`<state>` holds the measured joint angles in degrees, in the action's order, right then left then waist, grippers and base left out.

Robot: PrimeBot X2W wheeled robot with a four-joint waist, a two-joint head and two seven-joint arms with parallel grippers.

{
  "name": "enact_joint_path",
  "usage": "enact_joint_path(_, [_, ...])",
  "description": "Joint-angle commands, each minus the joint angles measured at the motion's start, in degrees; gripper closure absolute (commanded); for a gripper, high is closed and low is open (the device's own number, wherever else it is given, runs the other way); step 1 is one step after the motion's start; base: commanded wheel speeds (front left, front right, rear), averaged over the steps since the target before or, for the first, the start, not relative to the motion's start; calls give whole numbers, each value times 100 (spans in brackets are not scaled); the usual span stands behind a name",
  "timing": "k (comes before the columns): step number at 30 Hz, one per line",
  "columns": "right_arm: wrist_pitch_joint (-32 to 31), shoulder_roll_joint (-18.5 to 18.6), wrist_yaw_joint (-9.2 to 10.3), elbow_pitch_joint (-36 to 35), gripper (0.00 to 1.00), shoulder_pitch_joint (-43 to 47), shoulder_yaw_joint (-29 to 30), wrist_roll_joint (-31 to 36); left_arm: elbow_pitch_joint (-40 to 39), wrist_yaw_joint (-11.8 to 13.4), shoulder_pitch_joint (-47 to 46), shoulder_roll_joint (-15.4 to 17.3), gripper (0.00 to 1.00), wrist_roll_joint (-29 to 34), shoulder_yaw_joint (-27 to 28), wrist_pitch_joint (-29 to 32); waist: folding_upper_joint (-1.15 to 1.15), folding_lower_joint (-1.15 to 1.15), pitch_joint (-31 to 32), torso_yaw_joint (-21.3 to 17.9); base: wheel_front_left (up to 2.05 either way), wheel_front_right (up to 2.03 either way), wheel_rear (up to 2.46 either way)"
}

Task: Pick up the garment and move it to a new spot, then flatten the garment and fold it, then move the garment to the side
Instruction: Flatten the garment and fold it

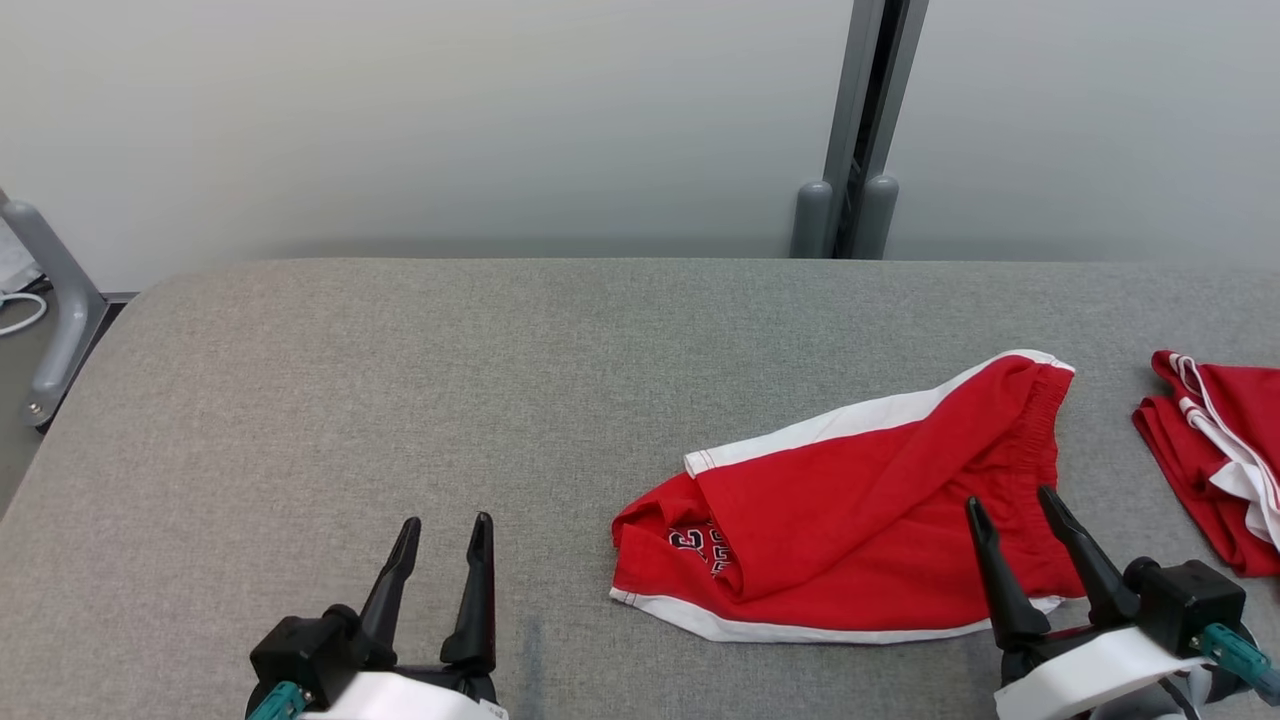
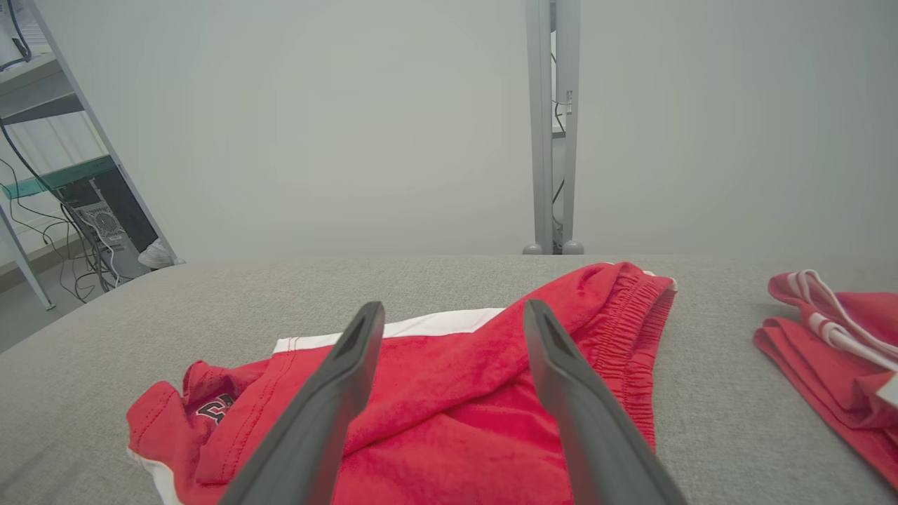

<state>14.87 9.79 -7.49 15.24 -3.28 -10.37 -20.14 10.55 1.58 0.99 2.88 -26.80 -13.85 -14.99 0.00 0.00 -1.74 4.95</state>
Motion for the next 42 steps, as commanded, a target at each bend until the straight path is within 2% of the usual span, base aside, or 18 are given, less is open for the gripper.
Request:
enact_joint_path(1, [37,26,0,-3,0,3,-9,26,-41,9,34,15,0,40,-32,-22,0,0,1,-3,0,0,0])
enact_joint_path(5, [40,17,0,24,0,-29,-23,12,-83,27,80,15,0,130,-114,-21,0,0,-12,-5,0,0,0])
enact_joint_path(10, [41,12,0,55,0,-83,-49,8,16,19,43,13,0,-48,-269,-22,0,0,-58,-34,0,0,0])
enact_joint_path(17, [38,28,0,136,0,-164,-76,2,838,-247,-225,14,0,-410,-1144,31,0,0,-188,-183,0,0,0])
enact_joint_path(21, [38,6,0,173,0,-223,-83,1,1453,-160,-590,19,0,-574,-1615,274,0,0,-291,-280,0,0,0])
enact_joint_path(31, [41,0,0,251,0,-317,-88,-17,2276,5,-1146,18,0,-463,-1845,195,0,0,-421,-407,0,0,0])
enact_joint_path(42, [42,-6,0,341,0,-348,-89,-15,2850,-110,-1550,17,0,-567,-2080,101,0,0,-475,-475,0,0,0])
